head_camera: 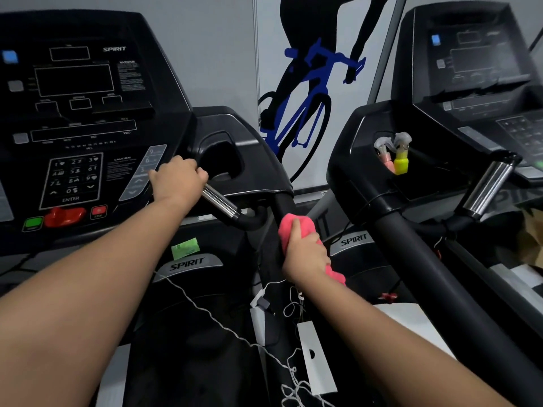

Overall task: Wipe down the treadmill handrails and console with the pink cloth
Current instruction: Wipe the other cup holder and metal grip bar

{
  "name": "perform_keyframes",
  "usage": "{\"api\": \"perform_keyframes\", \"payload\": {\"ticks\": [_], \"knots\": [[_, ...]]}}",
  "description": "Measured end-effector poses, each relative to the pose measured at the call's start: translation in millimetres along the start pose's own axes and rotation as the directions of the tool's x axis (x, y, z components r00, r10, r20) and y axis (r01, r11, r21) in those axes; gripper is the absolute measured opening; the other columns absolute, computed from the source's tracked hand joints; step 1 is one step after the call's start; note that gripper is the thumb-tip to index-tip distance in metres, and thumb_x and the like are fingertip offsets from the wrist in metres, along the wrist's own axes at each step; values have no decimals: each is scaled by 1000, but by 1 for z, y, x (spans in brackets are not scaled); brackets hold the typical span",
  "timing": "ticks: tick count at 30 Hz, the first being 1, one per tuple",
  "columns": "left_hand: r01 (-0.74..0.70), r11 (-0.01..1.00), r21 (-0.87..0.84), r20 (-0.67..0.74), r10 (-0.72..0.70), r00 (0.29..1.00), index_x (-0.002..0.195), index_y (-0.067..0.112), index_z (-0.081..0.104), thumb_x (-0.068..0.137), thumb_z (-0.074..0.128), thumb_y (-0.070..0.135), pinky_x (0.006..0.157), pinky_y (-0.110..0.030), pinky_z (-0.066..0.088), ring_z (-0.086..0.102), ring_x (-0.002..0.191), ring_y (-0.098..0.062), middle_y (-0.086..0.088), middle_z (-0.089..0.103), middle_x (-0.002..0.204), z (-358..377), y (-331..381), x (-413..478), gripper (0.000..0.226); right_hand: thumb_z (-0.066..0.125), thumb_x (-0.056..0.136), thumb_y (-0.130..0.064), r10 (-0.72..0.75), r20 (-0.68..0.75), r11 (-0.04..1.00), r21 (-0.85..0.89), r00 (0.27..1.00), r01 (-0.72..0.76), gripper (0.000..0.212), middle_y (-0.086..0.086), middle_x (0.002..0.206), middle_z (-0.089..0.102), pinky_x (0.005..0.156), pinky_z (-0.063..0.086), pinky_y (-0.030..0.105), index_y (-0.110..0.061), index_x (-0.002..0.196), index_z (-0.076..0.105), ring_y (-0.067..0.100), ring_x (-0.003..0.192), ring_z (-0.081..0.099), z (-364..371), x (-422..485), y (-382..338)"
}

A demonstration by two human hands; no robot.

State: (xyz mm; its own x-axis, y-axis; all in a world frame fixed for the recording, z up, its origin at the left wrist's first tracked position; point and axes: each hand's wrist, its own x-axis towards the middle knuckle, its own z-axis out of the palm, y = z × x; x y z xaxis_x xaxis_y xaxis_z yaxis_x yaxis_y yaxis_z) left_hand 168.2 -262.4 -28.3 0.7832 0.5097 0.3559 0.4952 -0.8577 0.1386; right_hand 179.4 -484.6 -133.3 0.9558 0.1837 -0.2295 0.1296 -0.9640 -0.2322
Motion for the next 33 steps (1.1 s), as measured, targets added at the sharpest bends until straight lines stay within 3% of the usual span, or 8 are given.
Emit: {"api": "perform_keyframes", "payload": {"ticks": [2,6,9,14,18,21,24,33], "knots": [[-4,1000,-3,5,4,1000,93,5,64,93,40,28,87,-45,36,56,96,-37,-16,58,100,0,-2,1,33,71,73,-28,-55,71,954,297,996,32,102,16,129,41,96,44,43,-41,146,2,36,114,52,-10,16,13],[-5,999,43,53,3,999,102,4,64,93,42,30,83,-42,39,56,101,-40,-19,57,107,-2,2,4,35,80,70,-35,-226,242,597,800,944,-62,95,5,124,57,82,50,26,-33,146,22,17,99,62,-23,25,45],[-6,999,53,67,2,998,108,4,62,95,41,33,83,-43,41,56,102,-41,-20,55,111,-3,2,5,38,74,75,-46,-207,329,490,850,921,-194,79,8,112,64,73,55,32,-24,140,34,20,85,68,-11,18,62],[13,999,30,41,-14,999,111,3,60,95,42,33,83,-46,41,54,102,-43,-21,50,114,-2,4,0,39,78,59,-60,-178,398,518,815,900,-258,98,10,113,65,82,56,39,-21,138,35,23,89,68,-1,-5,79],[37,999,27,32,-37,999,114,0,59,95,43,32,83,-46,42,52,104,-44,-22,49,117,-3,10,-1,40,78,66,-42,-103,283,754,647,953,-111,107,8,127,50,96,45,33,-27,148,12,23,109,57,-10,-23,64],[40,999,37,34,-41,999,115,-1,59,96,43,32,83,-46,41,52,105,-44,-22,49,119,-3,10,-2,40,67,81,-22,-12,102,993,118,995,0,103,19,135,32,97,43,49,-33,148,-10,39,117,48,-6,-38,28],[18,999,48,53,-21,998,114,-1,58,96,42,32,81,-44,41,52,105,-44,-21,49,118,-3,9,-1,40,54,90,-13,7,10,991,-132,1000,-6,92,24,138,27,91,43,60,-29,149,-14,48,114,47,-2,-32,3],[-7,999,46,104,2,995,114,-3,58,97,42,32,82,-44,42,53,105,-44,-23,50,119,-7,6,0,42,37,97,-5,-92,-4,950,-299,996,86,77,33,149,6,95,38,62,-30,148,-15,56,119,37,-2,-27,-9]]}}
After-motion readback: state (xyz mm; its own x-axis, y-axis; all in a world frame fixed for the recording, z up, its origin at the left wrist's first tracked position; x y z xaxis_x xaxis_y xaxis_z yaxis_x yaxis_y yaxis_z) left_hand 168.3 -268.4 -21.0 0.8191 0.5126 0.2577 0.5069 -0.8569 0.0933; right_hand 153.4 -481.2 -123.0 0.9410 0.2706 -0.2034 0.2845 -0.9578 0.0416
